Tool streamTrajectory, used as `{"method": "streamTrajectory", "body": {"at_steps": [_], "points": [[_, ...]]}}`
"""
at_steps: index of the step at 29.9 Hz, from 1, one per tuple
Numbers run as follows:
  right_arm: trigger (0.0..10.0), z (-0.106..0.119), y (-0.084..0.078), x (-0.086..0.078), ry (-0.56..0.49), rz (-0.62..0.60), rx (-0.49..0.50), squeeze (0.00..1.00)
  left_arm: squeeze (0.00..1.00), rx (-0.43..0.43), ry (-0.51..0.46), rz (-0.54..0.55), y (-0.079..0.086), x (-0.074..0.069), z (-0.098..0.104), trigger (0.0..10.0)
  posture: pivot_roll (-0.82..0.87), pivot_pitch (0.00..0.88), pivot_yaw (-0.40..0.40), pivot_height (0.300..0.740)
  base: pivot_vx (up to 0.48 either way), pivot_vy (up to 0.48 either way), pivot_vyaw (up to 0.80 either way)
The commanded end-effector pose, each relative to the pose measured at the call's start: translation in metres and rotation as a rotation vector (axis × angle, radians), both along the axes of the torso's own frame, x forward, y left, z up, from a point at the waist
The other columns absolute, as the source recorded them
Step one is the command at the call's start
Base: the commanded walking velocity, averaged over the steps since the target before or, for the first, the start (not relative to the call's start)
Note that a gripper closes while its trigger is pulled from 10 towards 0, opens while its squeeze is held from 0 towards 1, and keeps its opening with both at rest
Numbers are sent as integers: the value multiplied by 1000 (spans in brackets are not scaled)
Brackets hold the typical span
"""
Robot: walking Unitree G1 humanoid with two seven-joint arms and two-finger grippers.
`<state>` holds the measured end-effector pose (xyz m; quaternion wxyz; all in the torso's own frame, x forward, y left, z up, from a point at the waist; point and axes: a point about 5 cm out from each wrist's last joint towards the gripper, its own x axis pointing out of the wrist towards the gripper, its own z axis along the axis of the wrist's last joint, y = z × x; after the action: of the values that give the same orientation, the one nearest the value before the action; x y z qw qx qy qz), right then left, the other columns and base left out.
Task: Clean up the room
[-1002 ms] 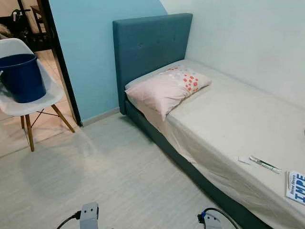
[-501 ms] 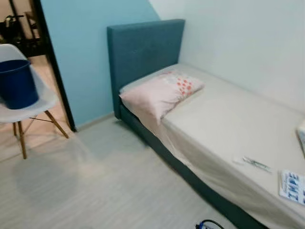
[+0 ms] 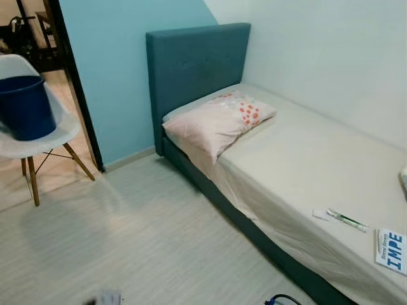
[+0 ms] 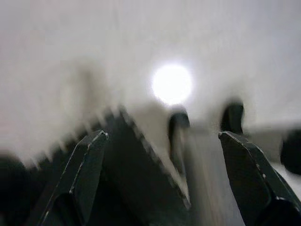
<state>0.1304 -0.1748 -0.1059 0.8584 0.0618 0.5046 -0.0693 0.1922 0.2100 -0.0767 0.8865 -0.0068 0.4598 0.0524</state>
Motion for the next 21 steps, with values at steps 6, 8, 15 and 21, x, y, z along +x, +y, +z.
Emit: {"method": "streamTrajectory", "body": {"at_steps": [6,8,15,21], "points": [[10000,57,-33,106,-314,-77,22,0,0,-47,-258,-19,4,59,40,10000,-30,0,-69,740,0,0,0],[10000,63,-36,116,-336,-77,16,0,0,-40,-270,-19,5,64,44,10000,-26,0,-74,740,0,0,0],[10000,90,-30,150,-421,35,-15,0,0,-25,-190,-5,6,54,35,10000,-39,0,-63,740,0,0,0],[10000,81,-25,142,-366,49,-14,0,0,-29,-140,-8,3,40,24,10000,-38,0,-61,740,0,0,0]]}}
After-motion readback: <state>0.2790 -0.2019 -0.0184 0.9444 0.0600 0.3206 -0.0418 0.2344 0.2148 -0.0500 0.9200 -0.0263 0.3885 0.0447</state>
